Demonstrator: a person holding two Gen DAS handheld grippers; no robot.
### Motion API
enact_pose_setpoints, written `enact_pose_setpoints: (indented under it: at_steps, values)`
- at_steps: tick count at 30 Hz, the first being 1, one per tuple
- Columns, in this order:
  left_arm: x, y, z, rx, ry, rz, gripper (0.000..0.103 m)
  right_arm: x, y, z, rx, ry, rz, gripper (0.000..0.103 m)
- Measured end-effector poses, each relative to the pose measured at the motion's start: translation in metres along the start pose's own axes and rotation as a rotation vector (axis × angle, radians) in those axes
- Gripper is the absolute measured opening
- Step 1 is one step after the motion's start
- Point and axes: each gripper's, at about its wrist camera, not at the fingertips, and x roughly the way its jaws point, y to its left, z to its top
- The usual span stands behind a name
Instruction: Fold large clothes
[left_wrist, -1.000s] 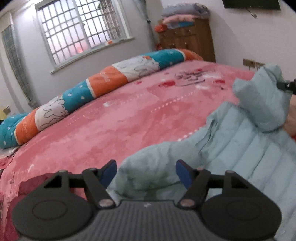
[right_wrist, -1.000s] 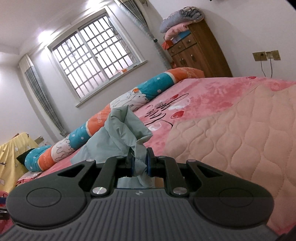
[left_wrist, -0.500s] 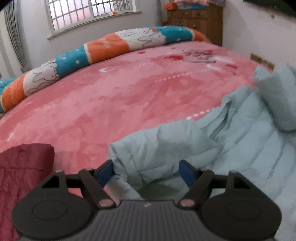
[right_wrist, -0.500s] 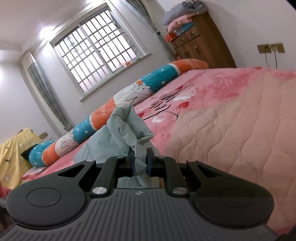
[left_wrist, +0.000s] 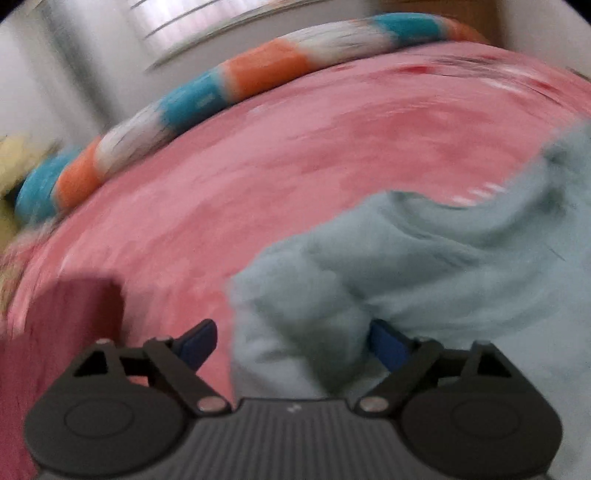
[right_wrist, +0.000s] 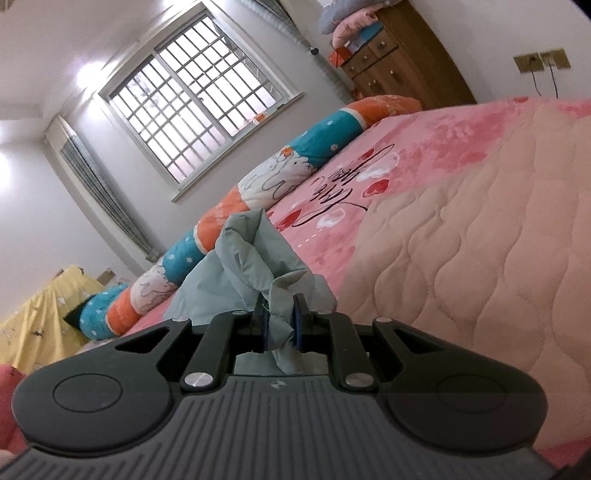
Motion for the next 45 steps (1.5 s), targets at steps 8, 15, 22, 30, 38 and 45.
enact_pose_setpoints:
  at_steps: [8, 15, 22, 30, 38, 45]
  values:
    - [0.006, 0.032, -0.007, -0.114, 0.002, 0.13, 0.093, -0.011, -0.02, 0.012, 0.164, -0.054, 0.067, 0.015]
    - [-0.041, 0.046, -0.015, -0.126, -0.08, 0.115, 0.093, -0.046, -0.026, 0.036, 0.183, -0.212, 0.019, 0.015]
    - [-0.091, 0.067, -0.036, -0.195, -0.108, 0.083, 0.093, -0.075, -0.051, 0.046, 0.209, -0.336, -0.169, 0.016]
    - [-0.164, 0.073, -0.08, -0.286, -0.134, 0.004, 0.093, -0.09, -0.061, 0.04, 0.189, -0.36, -0.383, 0.02]
    - [-0.221, 0.036, -0.136, -0.275, -0.137, -0.069, 0.093, -0.119, -0.064, 0.028, 0.197, -0.432, -0.558, 0.02]
    - [-0.237, -0.011, -0.182, -0.143, -0.048, -0.118, 0.087, -0.126, -0.048, 0.008, 0.205, -0.38, -0.483, 0.043]
